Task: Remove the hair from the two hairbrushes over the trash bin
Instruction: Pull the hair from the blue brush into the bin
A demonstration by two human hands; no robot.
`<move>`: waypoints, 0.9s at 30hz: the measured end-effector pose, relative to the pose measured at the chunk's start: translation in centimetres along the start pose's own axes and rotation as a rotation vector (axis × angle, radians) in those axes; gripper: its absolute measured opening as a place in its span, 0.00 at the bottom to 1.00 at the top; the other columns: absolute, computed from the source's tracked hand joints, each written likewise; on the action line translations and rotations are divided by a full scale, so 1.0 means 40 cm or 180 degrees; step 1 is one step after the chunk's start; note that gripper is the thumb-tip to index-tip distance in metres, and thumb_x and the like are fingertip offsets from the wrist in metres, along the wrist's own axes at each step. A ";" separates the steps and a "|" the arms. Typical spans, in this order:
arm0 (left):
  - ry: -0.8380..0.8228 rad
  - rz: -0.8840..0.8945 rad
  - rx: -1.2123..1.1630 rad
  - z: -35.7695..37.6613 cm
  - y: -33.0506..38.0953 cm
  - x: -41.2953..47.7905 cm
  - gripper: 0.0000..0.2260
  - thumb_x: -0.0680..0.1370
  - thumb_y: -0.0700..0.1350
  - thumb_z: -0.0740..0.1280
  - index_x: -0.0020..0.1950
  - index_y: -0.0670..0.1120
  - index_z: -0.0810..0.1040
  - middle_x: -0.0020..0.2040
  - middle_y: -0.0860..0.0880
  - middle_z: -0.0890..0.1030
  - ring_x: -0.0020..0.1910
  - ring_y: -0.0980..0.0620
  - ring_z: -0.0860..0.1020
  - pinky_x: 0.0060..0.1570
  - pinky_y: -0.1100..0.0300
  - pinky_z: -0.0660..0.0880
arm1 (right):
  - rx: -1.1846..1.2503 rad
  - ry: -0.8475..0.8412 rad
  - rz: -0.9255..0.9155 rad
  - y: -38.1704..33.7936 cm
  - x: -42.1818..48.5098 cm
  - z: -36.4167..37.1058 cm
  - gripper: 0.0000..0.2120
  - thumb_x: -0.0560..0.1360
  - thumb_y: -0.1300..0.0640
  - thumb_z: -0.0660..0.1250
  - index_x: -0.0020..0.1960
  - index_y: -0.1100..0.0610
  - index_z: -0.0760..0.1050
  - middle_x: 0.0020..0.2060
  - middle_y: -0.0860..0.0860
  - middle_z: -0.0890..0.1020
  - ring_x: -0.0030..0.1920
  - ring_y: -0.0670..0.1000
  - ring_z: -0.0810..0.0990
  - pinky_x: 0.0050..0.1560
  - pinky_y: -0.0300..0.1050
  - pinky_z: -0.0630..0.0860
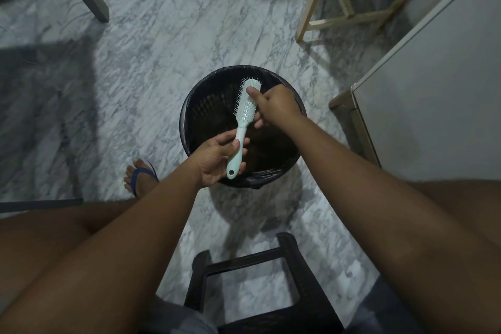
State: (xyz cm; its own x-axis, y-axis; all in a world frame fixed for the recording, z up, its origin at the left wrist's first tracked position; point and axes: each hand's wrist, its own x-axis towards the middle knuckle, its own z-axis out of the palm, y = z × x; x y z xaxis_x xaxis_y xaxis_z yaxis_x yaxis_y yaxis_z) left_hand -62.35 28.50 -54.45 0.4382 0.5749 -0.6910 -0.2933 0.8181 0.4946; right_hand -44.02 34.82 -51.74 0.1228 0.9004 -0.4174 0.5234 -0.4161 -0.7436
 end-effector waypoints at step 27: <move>0.0077 0.0140 -0.0251 0.011 0.013 -0.019 0.17 0.81 0.37 0.62 0.71 0.42 0.73 0.54 0.47 0.81 0.44 0.52 0.79 0.40 0.53 0.80 | 0.1451 -0.0476 0.0265 -0.009 -0.024 -0.018 0.15 0.79 0.55 0.69 0.64 0.59 0.76 0.55 0.51 0.85 0.51 0.47 0.85 0.45 0.43 0.80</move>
State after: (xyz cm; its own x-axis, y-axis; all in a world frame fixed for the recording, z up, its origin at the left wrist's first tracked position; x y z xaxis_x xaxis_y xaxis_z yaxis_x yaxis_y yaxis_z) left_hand -62.45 28.48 -53.44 0.4030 0.6095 -0.6827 -0.3783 0.7902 0.4822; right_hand -43.70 34.18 -50.70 0.0085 0.8474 -0.5309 0.0901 -0.5294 -0.8436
